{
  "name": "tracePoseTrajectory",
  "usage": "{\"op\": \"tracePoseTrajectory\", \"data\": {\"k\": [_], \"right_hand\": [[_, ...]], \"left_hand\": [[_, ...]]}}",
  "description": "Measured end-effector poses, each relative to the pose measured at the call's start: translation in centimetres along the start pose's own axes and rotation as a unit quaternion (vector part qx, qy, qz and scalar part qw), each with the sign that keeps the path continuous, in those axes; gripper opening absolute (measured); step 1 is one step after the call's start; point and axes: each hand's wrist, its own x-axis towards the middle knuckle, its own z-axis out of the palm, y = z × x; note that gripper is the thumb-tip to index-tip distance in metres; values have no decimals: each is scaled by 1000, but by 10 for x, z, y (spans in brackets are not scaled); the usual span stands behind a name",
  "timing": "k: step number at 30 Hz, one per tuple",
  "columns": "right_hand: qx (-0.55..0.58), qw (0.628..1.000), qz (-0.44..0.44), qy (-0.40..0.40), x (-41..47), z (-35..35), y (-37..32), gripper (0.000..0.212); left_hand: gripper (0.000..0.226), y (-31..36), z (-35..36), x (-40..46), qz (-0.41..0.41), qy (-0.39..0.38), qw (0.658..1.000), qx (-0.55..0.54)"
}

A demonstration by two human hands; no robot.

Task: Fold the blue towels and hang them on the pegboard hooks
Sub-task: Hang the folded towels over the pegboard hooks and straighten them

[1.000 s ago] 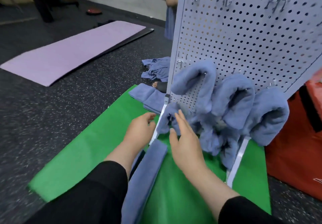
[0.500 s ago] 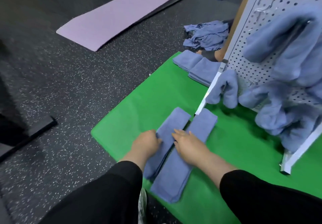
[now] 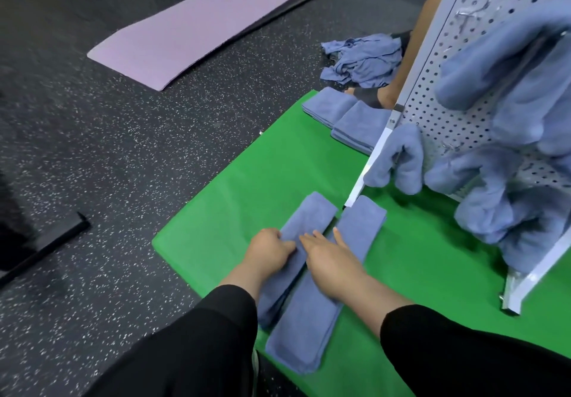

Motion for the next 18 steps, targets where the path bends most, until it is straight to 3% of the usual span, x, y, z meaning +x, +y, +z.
{"op": "tracePoseTrajectory", "data": {"k": [3, 6, 9, 13, 15, 18], "right_hand": [[108, 990, 35, 83, -6, -19, -2, 46], [241, 950, 71, 185, -17, -47, 1, 37], [300, 910, 85, 271, -31, -75, 11, 27], [305, 909, 88, 272, -57, -126, 27, 33], [291, 924, 86, 234, -74, -152, 34, 42], [301, 932, 79, 185, -98, -183, 42, 37]], "left_hand": [[23, 21, -18, -13, -7, -16, 988, -151], [22, 48, -34, -29, -7, -35, 967, -250], [12, 83, -43, -48, 31, -53, 950, -307], [30, 133, -57, -85, 37, -105, 903, -415], [27, 154, -66, -104, 30, -193, 854, -482], [36, 176, -72, -120, 50, -293, 786, -542]]}}
